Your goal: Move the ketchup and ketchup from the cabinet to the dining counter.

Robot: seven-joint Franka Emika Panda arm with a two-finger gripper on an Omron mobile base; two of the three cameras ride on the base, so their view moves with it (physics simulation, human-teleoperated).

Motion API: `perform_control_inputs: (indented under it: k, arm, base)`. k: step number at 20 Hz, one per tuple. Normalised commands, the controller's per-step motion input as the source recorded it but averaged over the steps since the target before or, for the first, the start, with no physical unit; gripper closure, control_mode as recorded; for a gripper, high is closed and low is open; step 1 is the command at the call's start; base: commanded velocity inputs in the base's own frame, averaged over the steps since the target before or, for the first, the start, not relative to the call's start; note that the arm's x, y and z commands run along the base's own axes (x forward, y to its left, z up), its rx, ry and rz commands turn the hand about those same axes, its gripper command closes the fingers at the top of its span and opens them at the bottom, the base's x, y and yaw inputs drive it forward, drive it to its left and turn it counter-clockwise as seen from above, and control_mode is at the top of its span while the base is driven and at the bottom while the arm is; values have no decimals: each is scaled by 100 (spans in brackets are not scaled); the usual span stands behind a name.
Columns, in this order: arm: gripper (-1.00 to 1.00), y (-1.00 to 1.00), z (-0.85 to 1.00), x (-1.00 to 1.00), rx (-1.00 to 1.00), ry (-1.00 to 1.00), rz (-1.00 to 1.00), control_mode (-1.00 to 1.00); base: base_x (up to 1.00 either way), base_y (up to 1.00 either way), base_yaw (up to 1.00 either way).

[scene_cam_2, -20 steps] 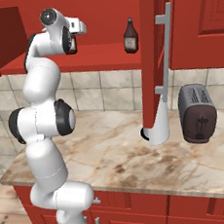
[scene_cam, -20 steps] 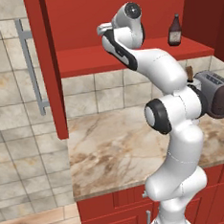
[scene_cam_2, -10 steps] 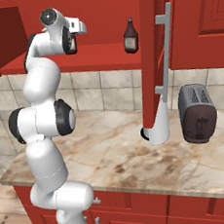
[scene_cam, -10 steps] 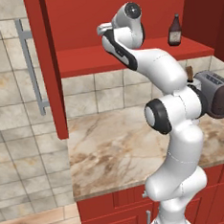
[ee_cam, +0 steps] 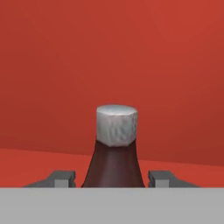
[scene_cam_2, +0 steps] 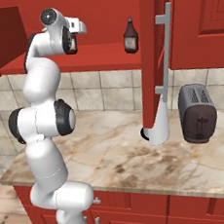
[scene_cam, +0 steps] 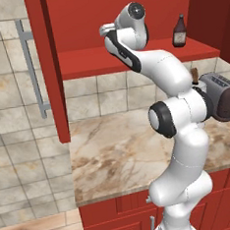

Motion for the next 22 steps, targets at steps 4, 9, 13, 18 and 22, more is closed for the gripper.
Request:
perform_control_inputs:
  k: [4, 9, 13, 18, 22]
  arm:
    - [100, -1, -5, -16, 0, -3, 0, -100]
    - [100, 0, -16, -58, 0, -18, 0, -100]
    - [100, 0, -13, -65, 0, -15, -1, -100]
    - [100, -1, 0, -62, 5, -2, -1, -100]
    - [100, 0, 12, -69, 4, 0, -1, -100]
  base:
    - [0, 0, 0]
    - [0, 0, 0]
    - [0, 0, 0]
    - [0, 0, 0]
    - [0, 0, 0]
